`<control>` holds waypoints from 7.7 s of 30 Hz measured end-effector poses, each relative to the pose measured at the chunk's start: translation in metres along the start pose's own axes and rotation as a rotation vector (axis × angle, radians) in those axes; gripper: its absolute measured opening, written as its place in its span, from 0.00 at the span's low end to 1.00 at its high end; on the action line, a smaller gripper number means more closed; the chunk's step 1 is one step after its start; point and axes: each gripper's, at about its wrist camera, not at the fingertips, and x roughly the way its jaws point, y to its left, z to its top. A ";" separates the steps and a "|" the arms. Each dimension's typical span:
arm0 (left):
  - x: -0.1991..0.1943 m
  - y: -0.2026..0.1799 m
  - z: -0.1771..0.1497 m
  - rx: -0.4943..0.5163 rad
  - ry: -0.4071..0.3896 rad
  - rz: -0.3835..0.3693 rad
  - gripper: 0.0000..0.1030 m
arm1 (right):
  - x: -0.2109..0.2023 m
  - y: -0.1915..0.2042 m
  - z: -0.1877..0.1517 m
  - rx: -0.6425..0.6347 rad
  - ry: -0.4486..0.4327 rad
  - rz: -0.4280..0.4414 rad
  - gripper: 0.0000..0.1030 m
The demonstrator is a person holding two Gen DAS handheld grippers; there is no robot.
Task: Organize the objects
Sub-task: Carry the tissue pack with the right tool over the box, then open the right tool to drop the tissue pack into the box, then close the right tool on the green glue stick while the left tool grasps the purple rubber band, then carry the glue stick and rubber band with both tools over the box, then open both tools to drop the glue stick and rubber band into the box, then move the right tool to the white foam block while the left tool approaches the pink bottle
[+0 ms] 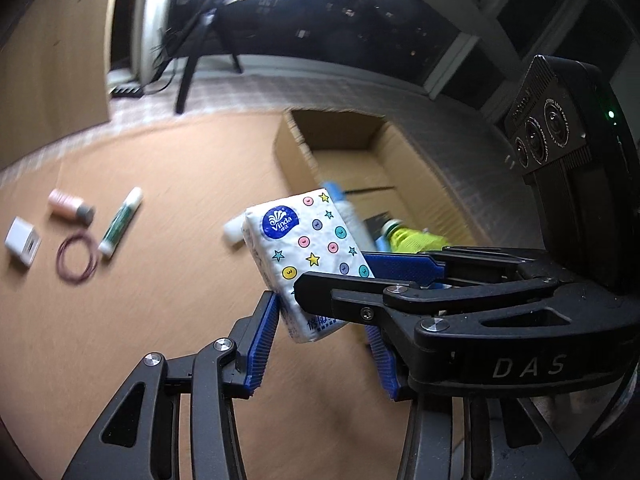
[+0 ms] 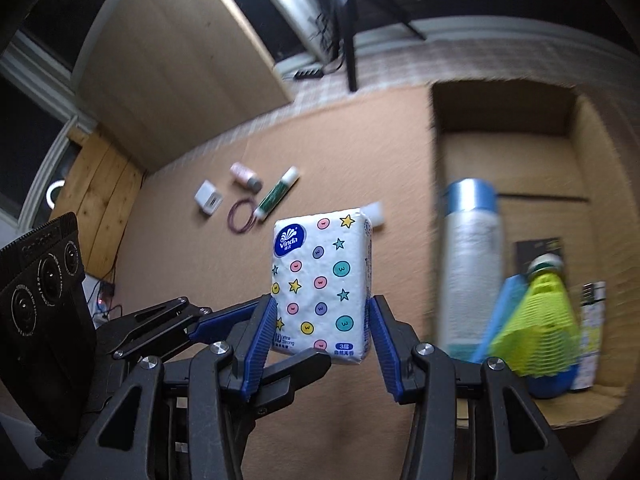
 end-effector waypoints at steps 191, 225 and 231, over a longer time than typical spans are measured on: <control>-0.009 -0.030 0.041 0.039 -0.050 0.126 0.24 | -0.080 -0.068 -0.037 0.097 -0.162 -0.259 0.32; -0.068 0.162 0.015 -0.290 -0.045 0.277 0.51 | 0.035 0.041 0.013 -0.008 -0.040 -0.137 0.45; -0.051 0.173 0.035 -0.309 -0.031 0.294 0.55 | 0.060 0.038 0.034 0.004 0.021 -0.124 0.46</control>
